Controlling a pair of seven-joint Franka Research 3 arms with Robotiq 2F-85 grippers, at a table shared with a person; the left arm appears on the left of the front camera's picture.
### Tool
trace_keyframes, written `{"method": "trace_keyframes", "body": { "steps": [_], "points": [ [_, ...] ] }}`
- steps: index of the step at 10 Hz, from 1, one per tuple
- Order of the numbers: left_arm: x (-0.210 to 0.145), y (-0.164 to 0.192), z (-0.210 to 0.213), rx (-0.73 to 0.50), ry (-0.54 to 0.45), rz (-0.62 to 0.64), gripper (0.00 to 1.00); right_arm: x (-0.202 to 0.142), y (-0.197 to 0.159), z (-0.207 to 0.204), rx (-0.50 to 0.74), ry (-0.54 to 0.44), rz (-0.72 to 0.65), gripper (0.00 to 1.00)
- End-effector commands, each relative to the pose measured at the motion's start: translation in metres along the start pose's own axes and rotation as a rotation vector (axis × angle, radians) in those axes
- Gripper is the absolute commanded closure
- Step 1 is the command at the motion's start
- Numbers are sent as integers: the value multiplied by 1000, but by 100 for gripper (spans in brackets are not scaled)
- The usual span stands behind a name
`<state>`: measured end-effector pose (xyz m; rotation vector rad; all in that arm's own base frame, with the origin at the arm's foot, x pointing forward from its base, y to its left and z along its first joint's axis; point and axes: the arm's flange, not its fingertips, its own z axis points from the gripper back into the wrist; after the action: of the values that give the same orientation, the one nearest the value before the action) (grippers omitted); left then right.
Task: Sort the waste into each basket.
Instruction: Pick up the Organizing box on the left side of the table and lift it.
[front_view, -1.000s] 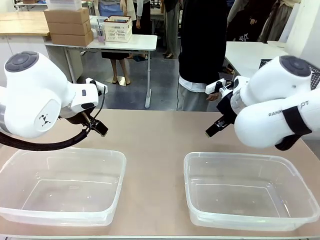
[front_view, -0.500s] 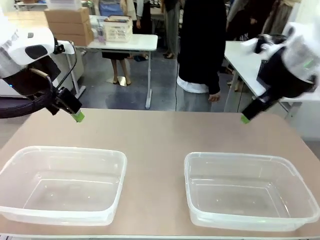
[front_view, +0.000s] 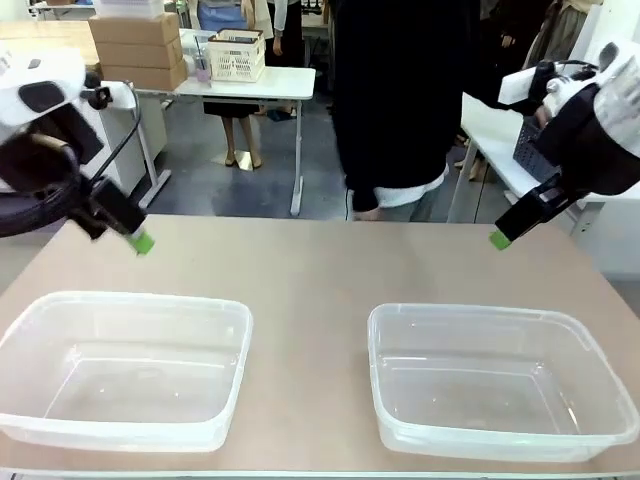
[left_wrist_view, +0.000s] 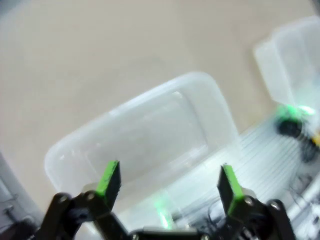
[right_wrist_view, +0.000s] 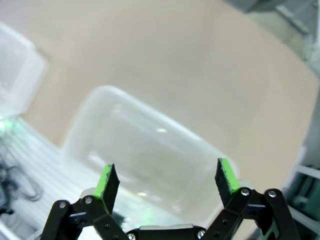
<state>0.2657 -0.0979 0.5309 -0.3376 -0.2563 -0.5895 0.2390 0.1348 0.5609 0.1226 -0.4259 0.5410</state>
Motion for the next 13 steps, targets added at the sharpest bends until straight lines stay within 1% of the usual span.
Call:
{"method": "trace_keyframes", "body": {
  "steps": [1, 2, 3, 4, 5, 6, 7, 8, 13],
  "points": [
    [-50, 46, 41, -369, 170, 17, 0, -66, -23, 44, 368, -69, -260, 0],
    [-71, 69, 51, -524, 130, 121, 0, -92, -39, 57, 435, -107, -405, 0],
    [-91, 95, 58, -677, 22, 271, 0, -122, -69, 62, 561, -213, -577, 0],
    [-110, 118, 62, -825, -124, 420, 0, -149, -99, 59, 650, -275, -720, 0],
    [-130, 139, 64, -881, -277, 589, 0, -175, -132, 50, 720, -314, -865, 0],
    [-152, 160, 67, -920, -408, 756, 0, -199, -159, 41, 758, -343, -993, 0],
    [-169, 177, 68, -853, -442, 900, 0, -218, -176, 35, 722, -386, -1102, 0],
    [-157, 150, 69, -780, -129, 423, 0, -159, -156, 97, 666, -189, -670, 0],
    [-157, 150, 69, -780, -129, 423, 0, -159, -156, 97, 666, -189, -670, 0]
  ]
}}
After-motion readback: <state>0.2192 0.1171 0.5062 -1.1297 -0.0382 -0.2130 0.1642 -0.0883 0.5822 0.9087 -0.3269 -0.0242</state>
